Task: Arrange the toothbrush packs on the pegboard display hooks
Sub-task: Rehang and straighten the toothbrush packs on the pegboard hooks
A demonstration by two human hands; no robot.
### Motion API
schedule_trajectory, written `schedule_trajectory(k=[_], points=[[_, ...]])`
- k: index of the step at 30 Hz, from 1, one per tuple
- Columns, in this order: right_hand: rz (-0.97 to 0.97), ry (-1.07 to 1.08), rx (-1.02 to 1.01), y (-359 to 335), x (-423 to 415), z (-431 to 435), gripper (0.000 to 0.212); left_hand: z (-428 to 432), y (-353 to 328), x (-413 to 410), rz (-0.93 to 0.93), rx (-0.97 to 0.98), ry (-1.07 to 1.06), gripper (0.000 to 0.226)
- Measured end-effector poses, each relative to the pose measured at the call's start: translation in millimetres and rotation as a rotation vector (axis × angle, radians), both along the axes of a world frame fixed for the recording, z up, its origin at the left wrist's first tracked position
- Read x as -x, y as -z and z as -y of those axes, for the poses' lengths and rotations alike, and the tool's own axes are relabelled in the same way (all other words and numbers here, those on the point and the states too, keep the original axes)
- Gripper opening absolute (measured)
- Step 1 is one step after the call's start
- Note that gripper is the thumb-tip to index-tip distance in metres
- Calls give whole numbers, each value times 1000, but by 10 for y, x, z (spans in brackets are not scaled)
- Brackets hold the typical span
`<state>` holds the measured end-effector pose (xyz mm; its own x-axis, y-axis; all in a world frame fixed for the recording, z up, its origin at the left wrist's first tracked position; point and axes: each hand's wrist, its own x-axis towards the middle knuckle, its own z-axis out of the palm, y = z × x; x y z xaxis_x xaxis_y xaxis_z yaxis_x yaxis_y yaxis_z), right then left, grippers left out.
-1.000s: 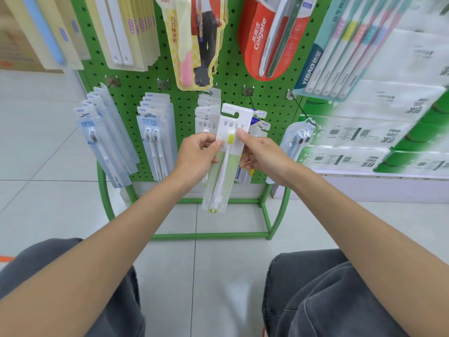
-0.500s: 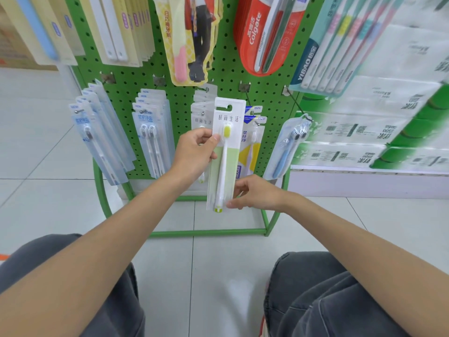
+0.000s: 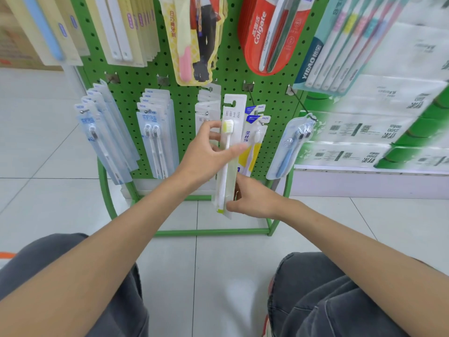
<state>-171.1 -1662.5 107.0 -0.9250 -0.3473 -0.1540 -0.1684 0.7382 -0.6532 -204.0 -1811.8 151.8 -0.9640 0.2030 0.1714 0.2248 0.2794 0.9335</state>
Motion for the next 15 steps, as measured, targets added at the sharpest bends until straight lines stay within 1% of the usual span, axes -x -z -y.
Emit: schedule_trajectory(k=[2, 3, 6, 8, 10, 12, 14, 15], points=[[-36, -15, -49, -7, -15, 11, 29, 0, 7, -28, -62, 117, -13, 65], [-45, -21, -57, -11, -22, 17, 34, -6, 5, -37, -78, 135, -20, 67], [-69, -8, -13, 22, -10, -3, 74, -22, -18, -46, -69, 106, -35, 67], [-81, 7, 9, 35, 13, -28, 100, -23, -52, -58, -46, 87, -24, 60], [-26, 32, 72, 33, 32, -54, 116, -12, -73, -56, -12, 49, 0, 52], [25, 68, 145, 28, 51, -81, 118, 2, -72, -34, 36, -12, 17, 52], [6, 80, 181, 26, 59, -97, 109, 13, -61, -6, 84, -77, 27, 56], [-3, 79, 204, 22, 63, -101, 103, 17, -58, 5, 91, -103, 32, 54]])
